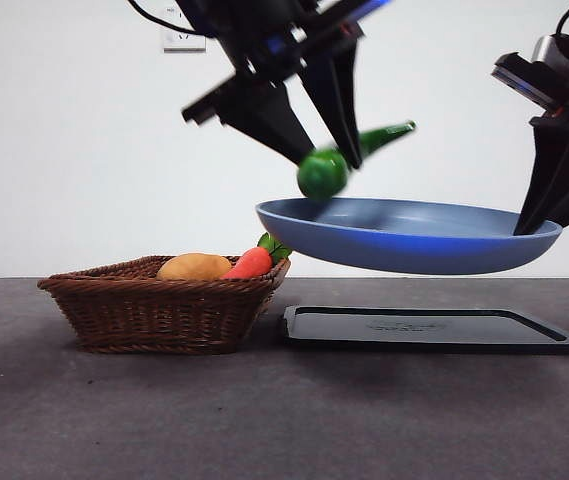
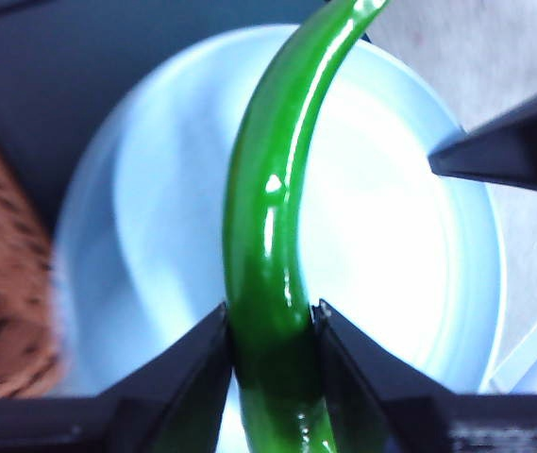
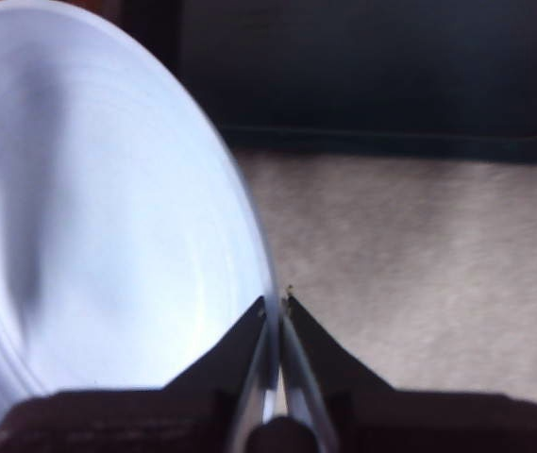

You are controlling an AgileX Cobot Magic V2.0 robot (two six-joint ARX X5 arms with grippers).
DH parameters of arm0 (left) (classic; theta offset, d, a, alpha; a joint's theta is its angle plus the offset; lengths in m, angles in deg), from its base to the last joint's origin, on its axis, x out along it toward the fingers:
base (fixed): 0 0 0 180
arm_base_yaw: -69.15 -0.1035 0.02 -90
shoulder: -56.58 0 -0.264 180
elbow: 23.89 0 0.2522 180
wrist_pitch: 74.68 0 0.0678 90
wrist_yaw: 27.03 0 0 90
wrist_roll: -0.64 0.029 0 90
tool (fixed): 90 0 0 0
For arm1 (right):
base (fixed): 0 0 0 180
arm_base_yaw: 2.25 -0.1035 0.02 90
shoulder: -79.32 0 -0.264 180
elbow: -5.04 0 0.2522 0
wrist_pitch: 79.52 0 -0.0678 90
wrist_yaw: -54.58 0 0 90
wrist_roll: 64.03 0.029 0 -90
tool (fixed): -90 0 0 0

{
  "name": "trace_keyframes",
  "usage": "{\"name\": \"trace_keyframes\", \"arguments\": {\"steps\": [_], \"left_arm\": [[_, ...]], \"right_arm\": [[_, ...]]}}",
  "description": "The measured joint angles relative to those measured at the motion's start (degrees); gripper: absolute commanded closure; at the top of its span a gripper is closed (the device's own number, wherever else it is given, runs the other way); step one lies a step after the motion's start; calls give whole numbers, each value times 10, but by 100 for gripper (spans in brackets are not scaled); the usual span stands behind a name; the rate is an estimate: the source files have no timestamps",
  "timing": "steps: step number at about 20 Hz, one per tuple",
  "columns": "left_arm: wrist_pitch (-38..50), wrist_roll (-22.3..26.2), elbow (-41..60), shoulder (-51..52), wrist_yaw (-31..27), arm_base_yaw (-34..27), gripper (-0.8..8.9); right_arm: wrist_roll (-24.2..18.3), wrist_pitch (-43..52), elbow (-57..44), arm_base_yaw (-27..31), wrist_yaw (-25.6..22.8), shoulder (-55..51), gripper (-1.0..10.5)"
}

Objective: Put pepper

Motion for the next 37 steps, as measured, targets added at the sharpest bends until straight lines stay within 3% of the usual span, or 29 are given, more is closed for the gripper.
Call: {"name": "trace_keyframes", "arguments": {"steps": [4,15,18,25,32,37], "left_arm": [[-1,16,0,-43,-2,6,686],[-24,36,0,-45,-4,6,642],[-24,37,0,-45,-3,6,543],[-24,38,0,-41,46,6,512],[-31,57,-4,87,42,-4,514],[-39,72,-4,216,41,-13,514]], "right_arm": [[4,-7,0,-2,0,0,941],[4,-17,0,-12,2,0,941],[4,-24,0,-16,3,0,941],[5,-35,0,-16,2,0,941],[8,-4,0,-7,-13,0,942],[21,28,25,47,-13,45,942]]}}
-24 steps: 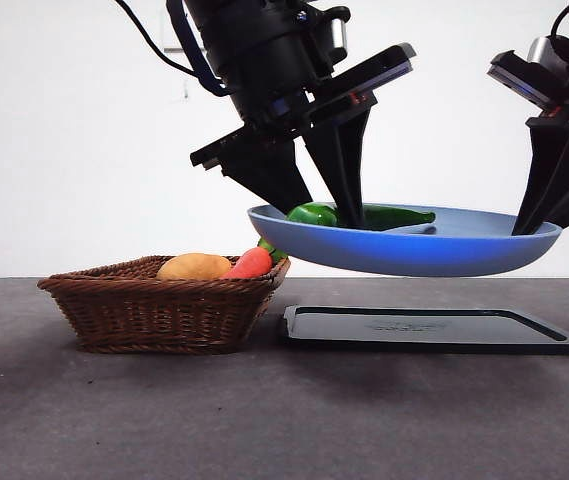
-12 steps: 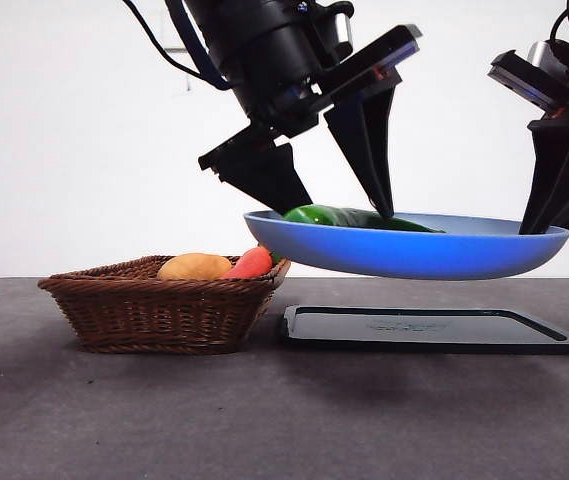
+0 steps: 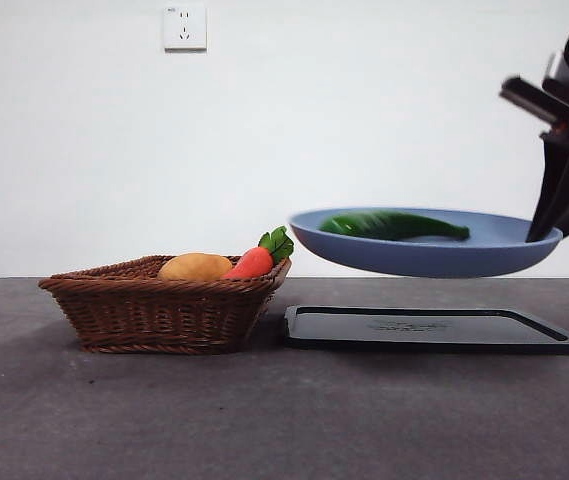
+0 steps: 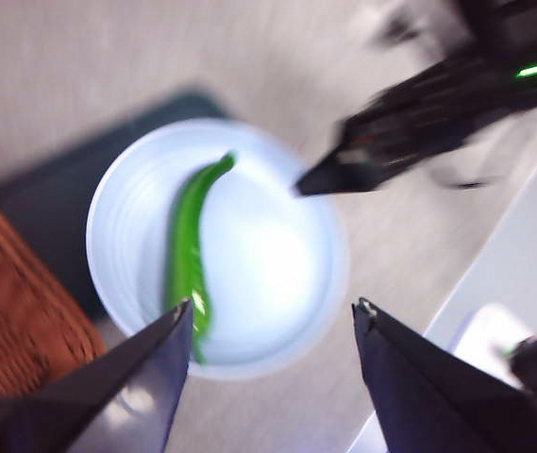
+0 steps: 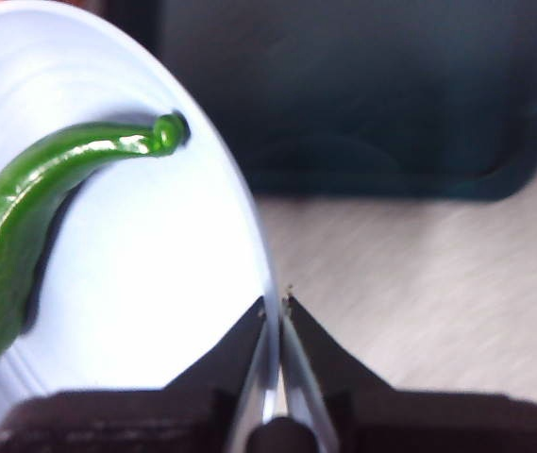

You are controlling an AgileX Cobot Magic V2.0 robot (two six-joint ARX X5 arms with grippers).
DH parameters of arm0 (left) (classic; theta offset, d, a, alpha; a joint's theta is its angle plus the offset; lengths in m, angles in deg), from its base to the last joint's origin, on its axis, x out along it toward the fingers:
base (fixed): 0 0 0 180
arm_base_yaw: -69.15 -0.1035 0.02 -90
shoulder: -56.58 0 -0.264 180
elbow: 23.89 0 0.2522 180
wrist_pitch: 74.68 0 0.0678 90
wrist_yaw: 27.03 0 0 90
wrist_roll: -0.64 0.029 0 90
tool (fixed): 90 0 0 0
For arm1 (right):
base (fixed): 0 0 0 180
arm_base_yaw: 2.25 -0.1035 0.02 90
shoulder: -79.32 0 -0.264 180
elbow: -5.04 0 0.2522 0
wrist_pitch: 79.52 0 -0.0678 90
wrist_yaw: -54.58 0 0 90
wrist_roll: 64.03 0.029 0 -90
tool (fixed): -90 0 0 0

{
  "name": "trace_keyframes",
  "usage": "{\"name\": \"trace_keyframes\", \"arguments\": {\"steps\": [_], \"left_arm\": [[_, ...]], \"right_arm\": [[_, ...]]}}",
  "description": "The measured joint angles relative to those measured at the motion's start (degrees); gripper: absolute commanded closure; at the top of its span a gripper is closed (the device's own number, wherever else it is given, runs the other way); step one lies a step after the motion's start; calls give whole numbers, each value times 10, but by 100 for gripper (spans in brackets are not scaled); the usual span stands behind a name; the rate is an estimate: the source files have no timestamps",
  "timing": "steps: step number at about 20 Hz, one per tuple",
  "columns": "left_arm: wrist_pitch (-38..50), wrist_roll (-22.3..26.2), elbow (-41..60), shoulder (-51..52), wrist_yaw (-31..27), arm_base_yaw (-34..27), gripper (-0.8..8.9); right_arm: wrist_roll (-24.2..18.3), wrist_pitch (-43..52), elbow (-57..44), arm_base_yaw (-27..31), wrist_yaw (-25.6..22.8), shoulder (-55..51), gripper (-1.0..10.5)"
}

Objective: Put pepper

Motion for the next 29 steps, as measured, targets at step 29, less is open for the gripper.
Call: {"name": "trace_keyframes", "arguments": {"steps": [29], "left_arm": [[-85,27,-2,162,-86,0,517]], "right_arm": [[-55,-28,154,45,-13,114,776]]}}
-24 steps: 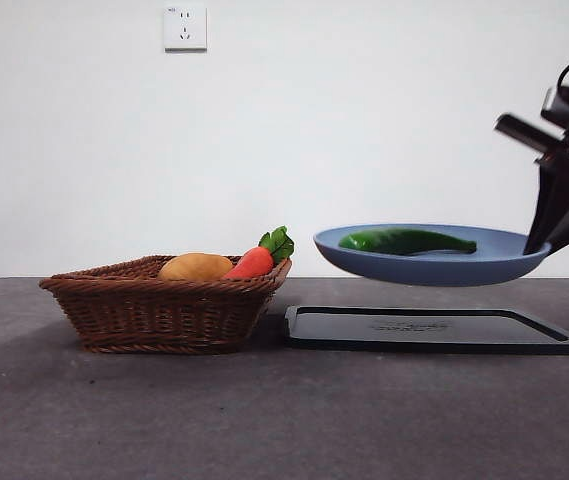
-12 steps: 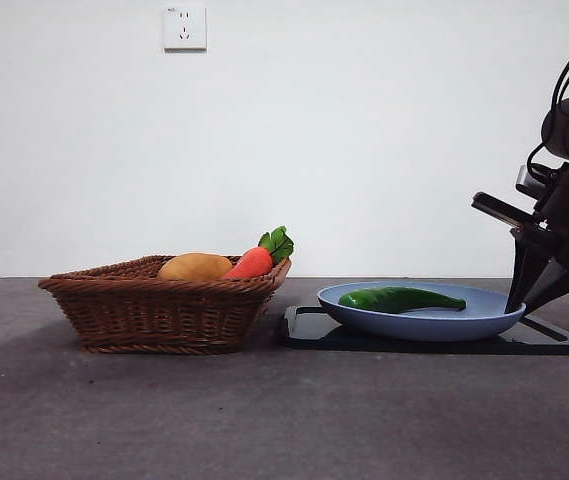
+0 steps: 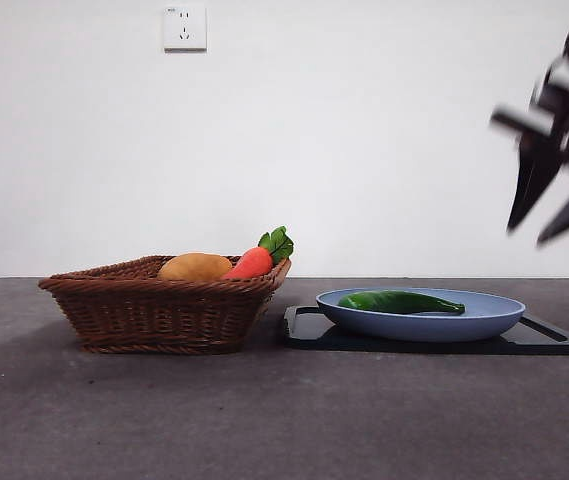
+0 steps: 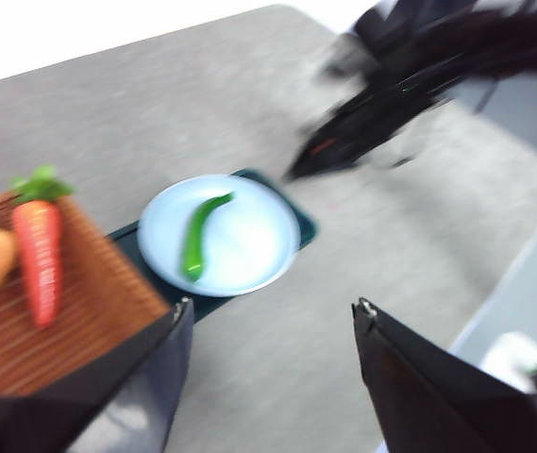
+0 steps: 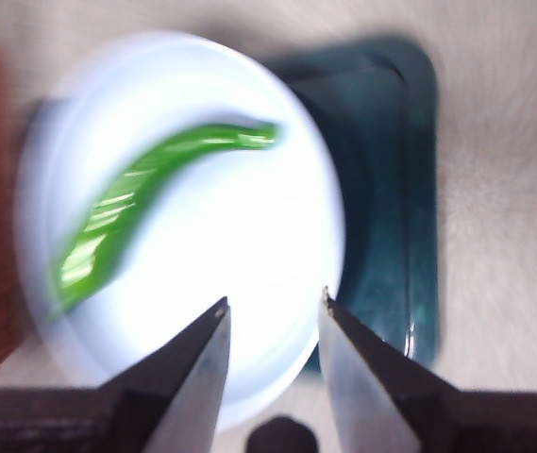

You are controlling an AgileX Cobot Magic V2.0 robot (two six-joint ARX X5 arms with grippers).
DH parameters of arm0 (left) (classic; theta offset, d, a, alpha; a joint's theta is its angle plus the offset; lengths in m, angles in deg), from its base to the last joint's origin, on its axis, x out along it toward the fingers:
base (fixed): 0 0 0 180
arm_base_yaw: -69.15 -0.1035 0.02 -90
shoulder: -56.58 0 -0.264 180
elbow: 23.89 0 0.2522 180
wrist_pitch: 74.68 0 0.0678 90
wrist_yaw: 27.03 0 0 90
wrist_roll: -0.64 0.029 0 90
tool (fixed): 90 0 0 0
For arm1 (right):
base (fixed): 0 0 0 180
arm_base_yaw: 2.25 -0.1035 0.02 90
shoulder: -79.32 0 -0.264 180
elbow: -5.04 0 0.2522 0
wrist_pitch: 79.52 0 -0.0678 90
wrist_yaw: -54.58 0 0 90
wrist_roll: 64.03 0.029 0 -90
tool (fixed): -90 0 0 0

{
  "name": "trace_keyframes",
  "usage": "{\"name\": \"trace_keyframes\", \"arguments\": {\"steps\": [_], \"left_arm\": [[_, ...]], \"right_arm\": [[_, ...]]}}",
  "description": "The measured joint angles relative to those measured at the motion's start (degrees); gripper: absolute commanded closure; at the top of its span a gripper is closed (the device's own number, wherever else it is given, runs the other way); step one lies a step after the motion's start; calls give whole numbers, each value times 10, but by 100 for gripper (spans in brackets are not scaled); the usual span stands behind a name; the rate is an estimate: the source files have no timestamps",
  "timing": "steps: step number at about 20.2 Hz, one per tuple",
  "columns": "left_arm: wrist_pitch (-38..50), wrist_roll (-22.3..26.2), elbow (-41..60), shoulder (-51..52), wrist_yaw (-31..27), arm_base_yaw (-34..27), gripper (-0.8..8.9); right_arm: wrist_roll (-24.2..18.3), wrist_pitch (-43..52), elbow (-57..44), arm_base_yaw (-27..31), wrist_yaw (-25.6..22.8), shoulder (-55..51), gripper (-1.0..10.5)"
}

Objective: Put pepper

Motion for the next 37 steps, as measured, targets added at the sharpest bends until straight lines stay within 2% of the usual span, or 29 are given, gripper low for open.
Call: {"name": "trace_keyframes", "arguments": {"steps": [4,7,11,13,14,15,31,34,37], "left_arm": [[-25,17,0,-2,-19,0,518],[-26,24,0,-5,-19,0,525],[-30,29,0,-9,-19,0,648],[-32,29,0,-9,-19,0,747],[-32,29,0,-9,-19,0,797],[-32,29,0,-9,-19,0,806],[-31,29,0,-9,-19,0,805],[-12,74,0,-8,-42,-15,805],[75,125,7,22,-64,-93,805]], "right_arm": [[-47,-122,1,-29,0,-152,779],[-64,-202,1,-70,3,-261,779],[-67,-297,1,-136,3,-366,793],[-68,-339,1,-161,5,-402,929],[-72,-353,1,-169,5,-414,938],[-79,-359,1,-178,5,-427,941],[-81,-356,1,-185,3,-443,936],[-81,-356,1,-185,3,-443,936],[-81,-356,1,-185,3,-443,936]]}}
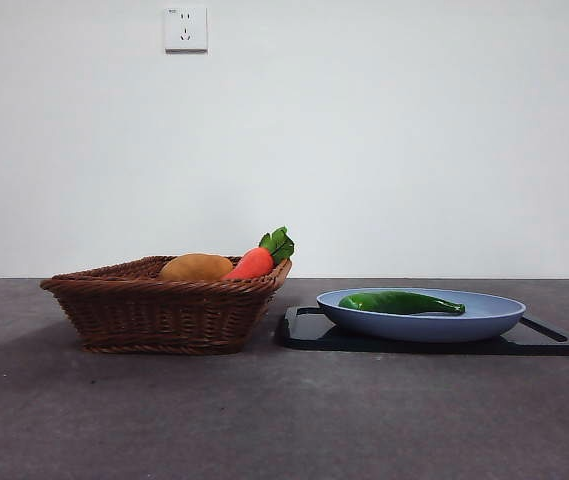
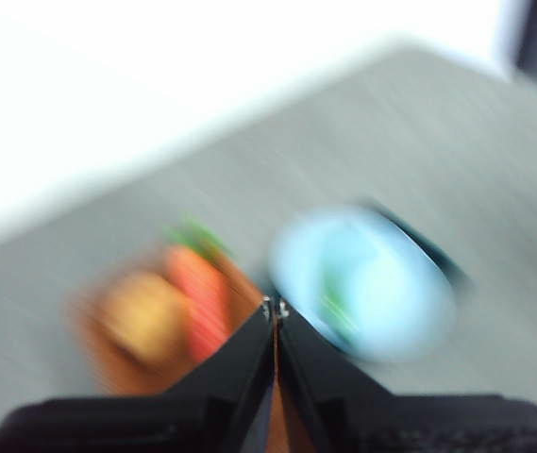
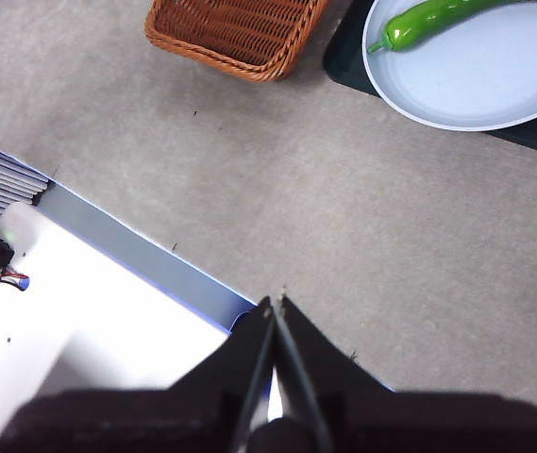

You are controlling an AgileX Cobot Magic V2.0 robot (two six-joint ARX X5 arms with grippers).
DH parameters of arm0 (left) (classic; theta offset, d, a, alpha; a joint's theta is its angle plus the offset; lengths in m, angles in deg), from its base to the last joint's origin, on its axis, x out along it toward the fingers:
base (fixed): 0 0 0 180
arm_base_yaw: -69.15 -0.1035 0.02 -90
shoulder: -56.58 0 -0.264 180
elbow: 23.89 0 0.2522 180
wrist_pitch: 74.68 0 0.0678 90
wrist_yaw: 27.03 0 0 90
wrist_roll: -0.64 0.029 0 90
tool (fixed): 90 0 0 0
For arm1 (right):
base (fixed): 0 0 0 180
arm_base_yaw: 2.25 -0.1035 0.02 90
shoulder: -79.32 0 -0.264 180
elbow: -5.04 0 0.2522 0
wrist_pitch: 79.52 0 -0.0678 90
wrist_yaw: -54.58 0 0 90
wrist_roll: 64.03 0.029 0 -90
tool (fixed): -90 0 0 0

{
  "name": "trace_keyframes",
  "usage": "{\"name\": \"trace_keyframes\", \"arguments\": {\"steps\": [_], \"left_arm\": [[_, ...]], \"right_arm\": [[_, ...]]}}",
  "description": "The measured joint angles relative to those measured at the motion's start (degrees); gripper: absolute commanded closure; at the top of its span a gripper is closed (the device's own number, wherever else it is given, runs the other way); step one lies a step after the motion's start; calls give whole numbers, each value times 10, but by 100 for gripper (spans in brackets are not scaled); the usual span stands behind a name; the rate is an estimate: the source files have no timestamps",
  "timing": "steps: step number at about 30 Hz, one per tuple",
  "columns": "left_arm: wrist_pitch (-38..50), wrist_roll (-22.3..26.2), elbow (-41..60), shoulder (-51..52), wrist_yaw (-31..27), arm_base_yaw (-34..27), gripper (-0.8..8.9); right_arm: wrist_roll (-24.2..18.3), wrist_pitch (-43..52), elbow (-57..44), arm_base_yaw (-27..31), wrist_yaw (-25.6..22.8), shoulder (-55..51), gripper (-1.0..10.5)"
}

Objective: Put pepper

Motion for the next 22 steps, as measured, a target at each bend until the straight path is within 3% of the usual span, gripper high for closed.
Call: {"name": "trace_keyframes", "arguments": {"steps": [5,10,16,22], "left_arm": [[207,29,127,143,2,-170,805],[333,34,275,256,-2,-268,805],[391,34,441,368,-2,-333,805],[393,27,593,452,-2,-359,805]], "right_arm": [[0,0,0,0,0,0,936],[0,0,0,0,0,0,936],[0,0,0,0,0,0,936],[0,0,0,0,0,0,936]]}}
